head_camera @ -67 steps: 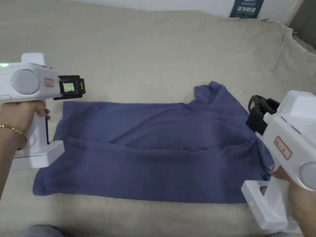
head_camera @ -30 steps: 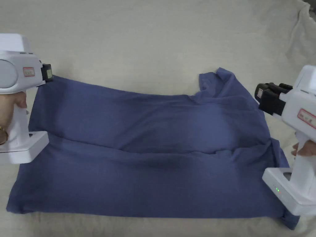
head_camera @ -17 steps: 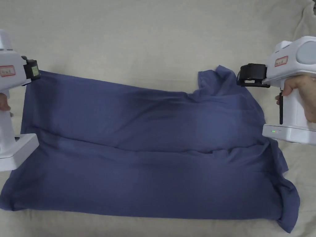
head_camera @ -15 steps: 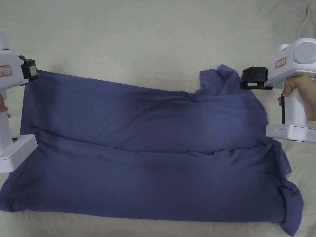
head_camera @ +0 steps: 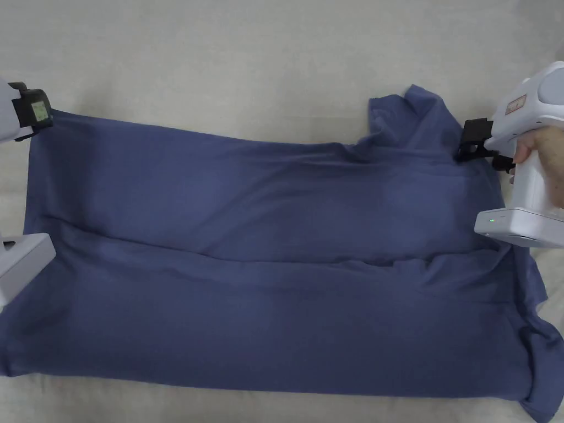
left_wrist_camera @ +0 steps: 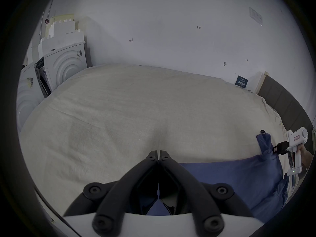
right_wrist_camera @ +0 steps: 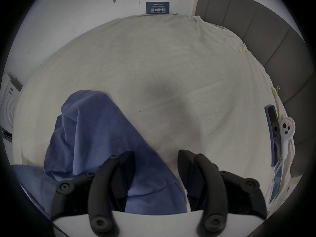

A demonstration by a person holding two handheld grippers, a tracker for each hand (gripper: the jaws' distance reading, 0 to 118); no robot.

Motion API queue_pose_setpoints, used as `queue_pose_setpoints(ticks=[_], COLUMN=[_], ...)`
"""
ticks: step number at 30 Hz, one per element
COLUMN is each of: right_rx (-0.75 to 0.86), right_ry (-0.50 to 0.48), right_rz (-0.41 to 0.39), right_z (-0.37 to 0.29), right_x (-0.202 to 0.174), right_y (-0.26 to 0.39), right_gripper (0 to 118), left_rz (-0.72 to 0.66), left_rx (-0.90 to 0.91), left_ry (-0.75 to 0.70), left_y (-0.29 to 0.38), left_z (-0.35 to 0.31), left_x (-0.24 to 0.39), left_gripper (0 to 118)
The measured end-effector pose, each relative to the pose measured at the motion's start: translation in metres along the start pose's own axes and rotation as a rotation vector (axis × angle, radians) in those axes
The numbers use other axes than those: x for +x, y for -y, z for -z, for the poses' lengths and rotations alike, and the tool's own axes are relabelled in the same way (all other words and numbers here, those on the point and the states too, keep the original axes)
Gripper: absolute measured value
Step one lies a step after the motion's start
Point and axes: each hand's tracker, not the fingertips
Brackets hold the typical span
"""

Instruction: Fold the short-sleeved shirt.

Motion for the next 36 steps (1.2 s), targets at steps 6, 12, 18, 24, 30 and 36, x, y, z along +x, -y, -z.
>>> queue_pose_setpoints(ticks=[6,12,18,24,30,36], right_rx=[0.016,0.153,0.239,0.286,0.284,0.231], right_ry=[-0.043,-0.097,-0.126,-0.149,-0.168,-0.158], right_rz=[0.002,-0.072,-0.101,-0.071,-0.041,-0.015], right_z=[-0.014,-0.075,-0.158,-0.207,-0.218,-0.205], right_x=[-0.002,0.006,0.029,0.064,0.092,0.113], right_y=[-0.002,0.003,0.038,0.084,0.148,0.209], right_gripper=[1,1,1,1,1,1], left_rz=[-0.012,-0.039,-0.048,-0.063,-0.057,-0.042], left_rx=[-0.015,-0.015,0.015,0.058,0.066,0.0], left_ry=[-0.015,-0.011,-0.011,0.007,0.027,0.016], left_y=[0.0,-0.008,-0.011,0.007,0.026,0.029], left_z=[-0.002,-0.014,-0.027,-0.036,-0.111,-0.111], left_x=[-0.009,-0.016,-0.017,-0.029,-0.032,-0.032], left_gripper=[0,0,0,0,0,0])
